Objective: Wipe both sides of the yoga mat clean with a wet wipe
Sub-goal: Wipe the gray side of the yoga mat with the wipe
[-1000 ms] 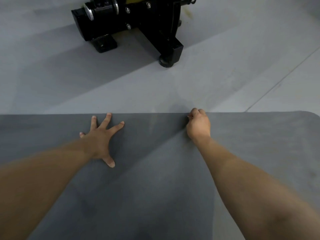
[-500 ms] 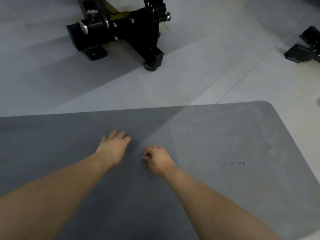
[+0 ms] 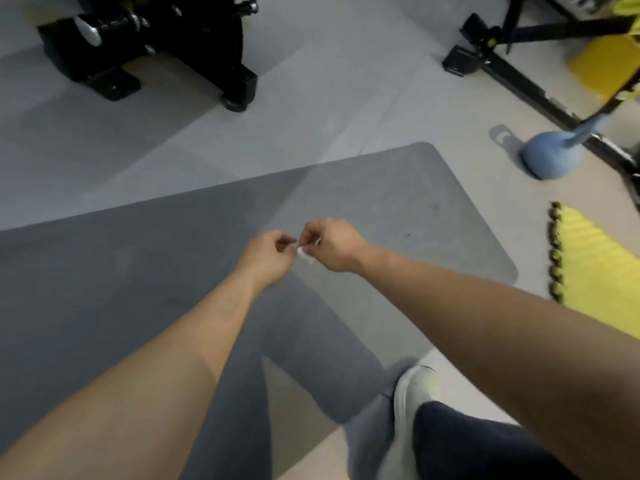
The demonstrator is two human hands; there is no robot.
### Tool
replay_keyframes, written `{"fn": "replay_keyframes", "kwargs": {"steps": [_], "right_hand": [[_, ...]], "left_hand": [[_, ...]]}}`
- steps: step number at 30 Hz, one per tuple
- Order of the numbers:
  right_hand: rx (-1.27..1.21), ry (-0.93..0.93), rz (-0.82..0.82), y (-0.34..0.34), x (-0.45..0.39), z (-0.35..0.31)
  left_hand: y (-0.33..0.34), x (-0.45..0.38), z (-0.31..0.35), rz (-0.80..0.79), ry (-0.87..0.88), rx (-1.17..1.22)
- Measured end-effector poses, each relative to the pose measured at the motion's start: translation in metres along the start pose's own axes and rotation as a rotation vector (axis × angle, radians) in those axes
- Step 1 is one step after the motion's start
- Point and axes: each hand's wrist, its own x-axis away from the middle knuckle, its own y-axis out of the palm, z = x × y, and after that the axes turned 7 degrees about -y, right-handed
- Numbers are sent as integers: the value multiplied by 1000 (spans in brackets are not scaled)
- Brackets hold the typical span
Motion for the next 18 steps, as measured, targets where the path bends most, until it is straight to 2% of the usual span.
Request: {"fn": "replay_keyframes", "kwargs": {"steps": [5, 9, 14, 18], "right_hand": [[-51, 77, 54, -41, 23, -4], [-198, 56, 91, -35, 29, 19], [-430, 9, 16, -16, 61, 90], [-349, -86, -51, 22, 107, 170]], "left_hand": [[-9, 19, 31, -66, 63, 117], [10, 14, 40, -49, 109, 26], [69, 16, 42, -37, 97, -47], [150, 28, 31, -152, 140, -197]]}}
